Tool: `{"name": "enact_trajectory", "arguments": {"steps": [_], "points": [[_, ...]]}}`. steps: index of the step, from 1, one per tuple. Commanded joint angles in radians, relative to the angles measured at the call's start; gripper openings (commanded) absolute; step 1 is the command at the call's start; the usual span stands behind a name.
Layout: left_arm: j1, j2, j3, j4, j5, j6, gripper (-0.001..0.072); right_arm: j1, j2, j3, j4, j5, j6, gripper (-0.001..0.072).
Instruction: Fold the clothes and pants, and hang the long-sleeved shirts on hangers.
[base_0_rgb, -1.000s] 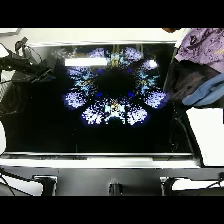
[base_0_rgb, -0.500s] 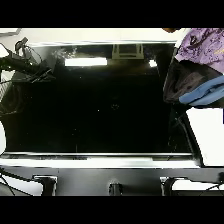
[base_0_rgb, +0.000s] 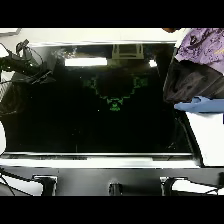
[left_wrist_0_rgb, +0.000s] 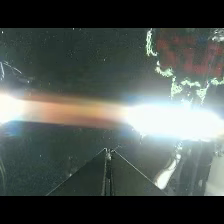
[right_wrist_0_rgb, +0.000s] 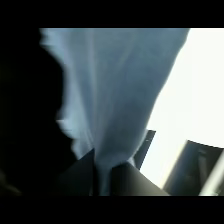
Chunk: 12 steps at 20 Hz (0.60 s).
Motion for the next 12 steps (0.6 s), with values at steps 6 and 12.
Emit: {"name": "enact_trajectory", "arguments": {"steps": [6,12], "points": [[0.0,0.002,0.0,0.0,-0.027,0.001,0.0015,-0.001,0.147,-0.293,-0.264,0.061,0.007,0.0032],[0.0,0.002,0.0,0.0,-0.028,0.001,0.0015,-0.001,0.196,-0.486,-0.344,-0.006,0.007,0.0032]]}}
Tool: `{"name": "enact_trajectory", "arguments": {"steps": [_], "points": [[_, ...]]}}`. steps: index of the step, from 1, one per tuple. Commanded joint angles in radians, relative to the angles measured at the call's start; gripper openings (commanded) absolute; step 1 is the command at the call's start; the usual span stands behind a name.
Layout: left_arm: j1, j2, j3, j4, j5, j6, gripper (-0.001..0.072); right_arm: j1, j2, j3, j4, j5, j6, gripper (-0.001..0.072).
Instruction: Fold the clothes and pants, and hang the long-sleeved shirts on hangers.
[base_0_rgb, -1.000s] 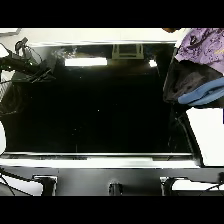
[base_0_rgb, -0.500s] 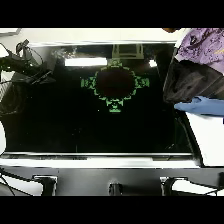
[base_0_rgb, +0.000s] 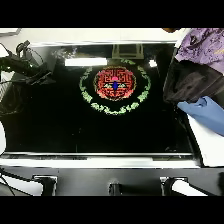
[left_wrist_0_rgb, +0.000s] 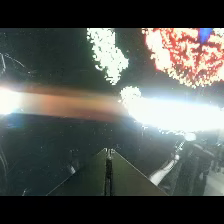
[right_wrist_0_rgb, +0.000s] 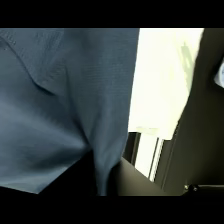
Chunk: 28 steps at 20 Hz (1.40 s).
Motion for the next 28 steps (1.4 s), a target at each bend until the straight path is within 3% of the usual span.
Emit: {"name": "enact_trajectory", "arguments": {"steps": [1,19,20,22,23,26,28], "points": [[0.0,0.001,0.0,0.0,-0.002,0.001,0.0015,0.0,0.018,-0.112,-0.055,-0.039,0.0,0.0032],[0.0,0.006,0.0,0.001,-0.001,0.012,0.0014,0.0,0.019,-0.393,-0.27,-0.069,-0.003,0.0038],[0.0,0.006,0.0,0.001,-0.001,0.012,0.0015,0.0,0.019,-0.402,-0.273,-0.066,-0.003,0.0072],[0.0,0.006,0.0,0.001,-0.001,0.012,0.0015,0.0,0.019,-0.413,-0.274,-0.06,-0.005,0.0242],[0.0,0.006,0.0,0.001,-0.001,0.013,0.0015,0.0,0.02,-0.412,-0.273,-0.063,-0.017,0.0278],[0.0,0.009,0.0,0.0,-0.001,0.018,0.0015,0.001,0.021,-0.351,-0.24,-0.117,-0.08,0.0287],[0.007,0.023,0.001,0.001,-0.001,0.046,0.0015,0.001,0.025,-0.241,-0.129,-0.218,-0.147,0.0284]]}}
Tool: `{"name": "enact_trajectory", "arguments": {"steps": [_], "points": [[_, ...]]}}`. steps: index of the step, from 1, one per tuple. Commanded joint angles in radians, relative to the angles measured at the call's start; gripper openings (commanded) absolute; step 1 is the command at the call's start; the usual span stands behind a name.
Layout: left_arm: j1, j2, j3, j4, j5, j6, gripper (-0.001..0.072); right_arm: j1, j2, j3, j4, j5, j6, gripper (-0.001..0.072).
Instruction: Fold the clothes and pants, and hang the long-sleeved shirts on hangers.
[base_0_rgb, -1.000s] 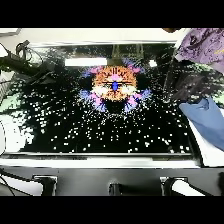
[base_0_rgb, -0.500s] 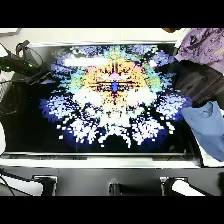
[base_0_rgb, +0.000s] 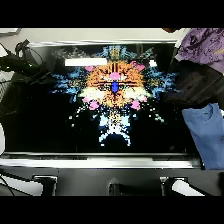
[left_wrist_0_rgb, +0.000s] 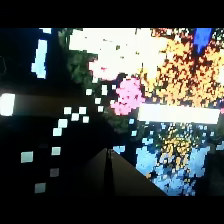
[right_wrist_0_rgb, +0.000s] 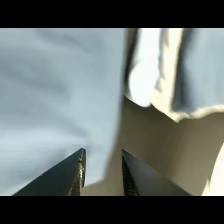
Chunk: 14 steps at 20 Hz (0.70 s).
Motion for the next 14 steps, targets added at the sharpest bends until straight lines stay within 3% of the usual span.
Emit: {"name": "enact_trajectory", "arguments": {"steps": [1,5,10,14], "points": [[0.013,0.025,0.001,0.0,0.0,0.039,0.0015,0.003,0.005,0.152,0.194,-0.167,-0.128,0.0279],[0.055,0.127,-0.001,0.023,0.0,0.116,0.0015,0.118,0.005,0.304,0.581,-0.375,-0.389,0.0032],[0.02,0.329,-0.161,0.199,0.012,0.116,0.0014,0.574,0.01,0.308,0.595,-0.382,-0.546,0.0032],[-0.031,0.499,-0.406,0.211,0.082,0.112,0.0015,0.91,0.01,0.308,0.47,-0.363,-0.558,0.0032]]}}
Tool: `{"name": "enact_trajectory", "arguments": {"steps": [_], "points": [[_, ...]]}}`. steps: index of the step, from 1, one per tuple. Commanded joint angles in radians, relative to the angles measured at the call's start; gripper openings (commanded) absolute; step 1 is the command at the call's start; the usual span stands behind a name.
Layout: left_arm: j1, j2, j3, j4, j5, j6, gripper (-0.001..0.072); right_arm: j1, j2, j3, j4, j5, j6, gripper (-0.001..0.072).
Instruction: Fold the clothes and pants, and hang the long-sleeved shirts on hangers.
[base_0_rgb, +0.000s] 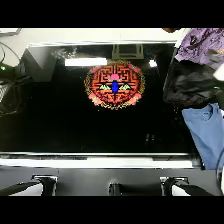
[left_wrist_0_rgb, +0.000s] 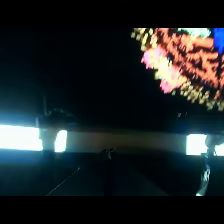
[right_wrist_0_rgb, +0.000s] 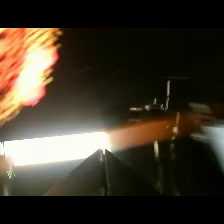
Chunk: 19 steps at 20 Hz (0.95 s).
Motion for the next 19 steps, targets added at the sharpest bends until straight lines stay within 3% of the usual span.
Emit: {"name": "enact_trajectory", "arguments": {"steps": [1,5,19], "points": [[-0.038,0.134,-0.181,0.036,0.057,0.002,0.0015,0.277,0.0,0.005,-0.067,-0.008,-0.046,0.0032],[-0.045,0.146,-0.209,0.041,0.066,0.003,0.0016,0.389,0.0,0.005,-0.073,-0.064,-0.046,0.0033],[-0.044,0.141,-0.209,0.058,0.066,-0.003,0.0017,0.393,0.0,0.005,-0.073,-0.033,-0.043,0.0033]]}}
